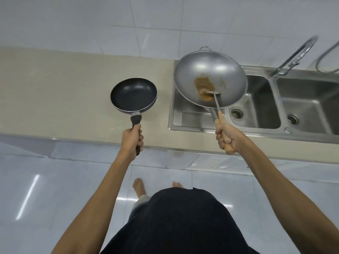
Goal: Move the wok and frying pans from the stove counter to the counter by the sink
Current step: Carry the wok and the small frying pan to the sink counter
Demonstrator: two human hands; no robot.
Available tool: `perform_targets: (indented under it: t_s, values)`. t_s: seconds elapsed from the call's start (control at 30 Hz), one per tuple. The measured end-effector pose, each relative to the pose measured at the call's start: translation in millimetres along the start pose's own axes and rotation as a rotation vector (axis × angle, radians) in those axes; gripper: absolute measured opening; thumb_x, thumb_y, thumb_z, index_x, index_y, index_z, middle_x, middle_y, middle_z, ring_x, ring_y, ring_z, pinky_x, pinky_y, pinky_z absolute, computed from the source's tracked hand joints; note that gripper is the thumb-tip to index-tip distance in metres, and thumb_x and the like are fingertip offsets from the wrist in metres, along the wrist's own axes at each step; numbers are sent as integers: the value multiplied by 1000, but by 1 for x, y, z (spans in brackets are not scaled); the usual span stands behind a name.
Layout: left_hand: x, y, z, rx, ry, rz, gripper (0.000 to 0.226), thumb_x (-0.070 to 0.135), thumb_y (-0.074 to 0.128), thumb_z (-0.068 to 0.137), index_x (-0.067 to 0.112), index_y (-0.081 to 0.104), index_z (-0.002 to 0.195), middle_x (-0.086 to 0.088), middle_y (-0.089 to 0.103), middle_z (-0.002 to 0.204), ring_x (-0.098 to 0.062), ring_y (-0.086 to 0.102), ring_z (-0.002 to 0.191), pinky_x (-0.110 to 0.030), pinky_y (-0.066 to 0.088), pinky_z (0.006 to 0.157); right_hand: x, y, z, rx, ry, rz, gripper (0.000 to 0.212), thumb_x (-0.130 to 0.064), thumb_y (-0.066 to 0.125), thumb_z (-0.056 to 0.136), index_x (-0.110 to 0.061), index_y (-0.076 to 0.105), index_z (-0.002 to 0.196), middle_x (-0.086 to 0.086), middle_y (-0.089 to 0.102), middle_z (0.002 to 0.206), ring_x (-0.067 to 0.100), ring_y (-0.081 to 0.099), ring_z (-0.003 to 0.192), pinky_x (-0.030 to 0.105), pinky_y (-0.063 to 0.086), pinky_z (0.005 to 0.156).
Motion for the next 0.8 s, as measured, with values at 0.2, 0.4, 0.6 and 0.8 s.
perform_targets:
  t_s: [0.2,0.4,0.6,0.8]
  values:
    - [29,-26,37,-83,1,64,25,28,53,96,15,48,75,6,38,47,-10,28,33,-22,29,34,1,27,9,28,29,90,53,-9,42,93,-8,53,145,2,46,63,6,33,31,17,30,30]
    - [59,-59,75,-121,18,134,23,28,53,95,15,48,77,6,39,48,-10,29,34,-21,29,35,-5,59,14,61,-6,89,73,-8,41,94,-19,17,162,3,40,68,7,33,35,19,32,33]
    - [75,-80,110,-137,18,164,23,28,54,96,15,48,77,5,38,49,-10,29,33,-20,30,36,-1,82,20,106,36,131,61,-5,52,78,-19,56,137,2,43,62,9,32,46,18,32,34]
    - [82,-91,137,-145,3,211,23,28,54,96,15,48,78,5,39,49,-10,30,33,-21,31,34,7,90,27,149,72,150,48,-12,47,93,-1,57,138,3,48,62,9,36,45,18,33,35]
Point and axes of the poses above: each hand's wrist, its own z-axis towards the middle knuckle, its own y-axis out of the palm, x = y × z, the point moved 7 cm from there along z, towards the middle knuckle
